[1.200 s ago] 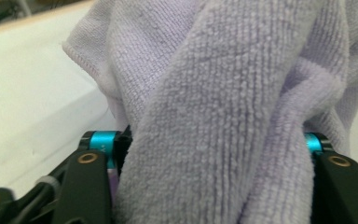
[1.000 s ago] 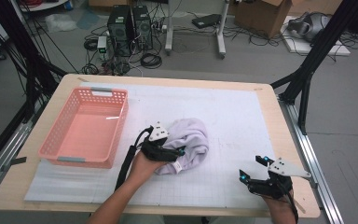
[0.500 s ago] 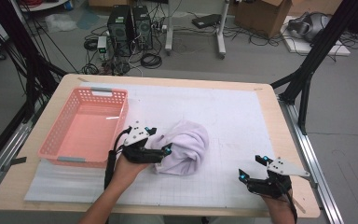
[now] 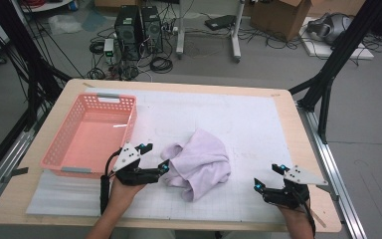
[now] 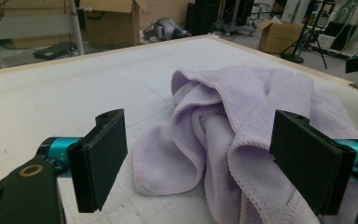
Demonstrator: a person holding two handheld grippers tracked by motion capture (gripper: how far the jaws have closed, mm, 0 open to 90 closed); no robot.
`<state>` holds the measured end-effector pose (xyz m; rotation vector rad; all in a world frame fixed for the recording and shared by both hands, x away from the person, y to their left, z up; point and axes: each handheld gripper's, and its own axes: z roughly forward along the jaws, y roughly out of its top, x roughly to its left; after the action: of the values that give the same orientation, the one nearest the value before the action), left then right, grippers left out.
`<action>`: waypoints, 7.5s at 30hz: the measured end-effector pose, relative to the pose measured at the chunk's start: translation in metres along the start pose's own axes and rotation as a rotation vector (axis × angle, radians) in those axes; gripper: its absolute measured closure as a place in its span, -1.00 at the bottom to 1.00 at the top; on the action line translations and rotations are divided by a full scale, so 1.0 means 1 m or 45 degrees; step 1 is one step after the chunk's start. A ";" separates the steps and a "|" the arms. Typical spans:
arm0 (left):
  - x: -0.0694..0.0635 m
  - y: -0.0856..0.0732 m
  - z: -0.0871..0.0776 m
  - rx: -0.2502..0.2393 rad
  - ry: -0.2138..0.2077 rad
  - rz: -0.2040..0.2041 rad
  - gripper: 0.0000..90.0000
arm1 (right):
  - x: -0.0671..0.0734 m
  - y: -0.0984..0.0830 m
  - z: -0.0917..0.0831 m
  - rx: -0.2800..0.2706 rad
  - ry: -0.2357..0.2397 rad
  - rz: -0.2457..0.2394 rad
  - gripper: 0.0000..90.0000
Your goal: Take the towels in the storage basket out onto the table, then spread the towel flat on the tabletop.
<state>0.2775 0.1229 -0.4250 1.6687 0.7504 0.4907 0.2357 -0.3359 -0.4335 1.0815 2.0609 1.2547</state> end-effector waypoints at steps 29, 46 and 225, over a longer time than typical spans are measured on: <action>0.007 -0.005 0.006 0.017 -0.068 -0.042 -0.48 | 0.014 0.009 0.017 0.050 0.109 -0.053 -0.66; -0.007 -0.013 0.029 0.223 -0.207 -0.001 -0.27 | 0.051 0.041 0.074 0.176 0.362 -0.261 0.12; -0.004 0.004 0.031 0.387 0.084 0.098 0.90 | -0.006 0.087 0.094 0.391 0.261 -0.265 0.38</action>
<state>0.2962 0.0980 -0.4280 1.9776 0.8440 0.5063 0.3413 -0.2709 -0.3987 0.8626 2.5112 1.0036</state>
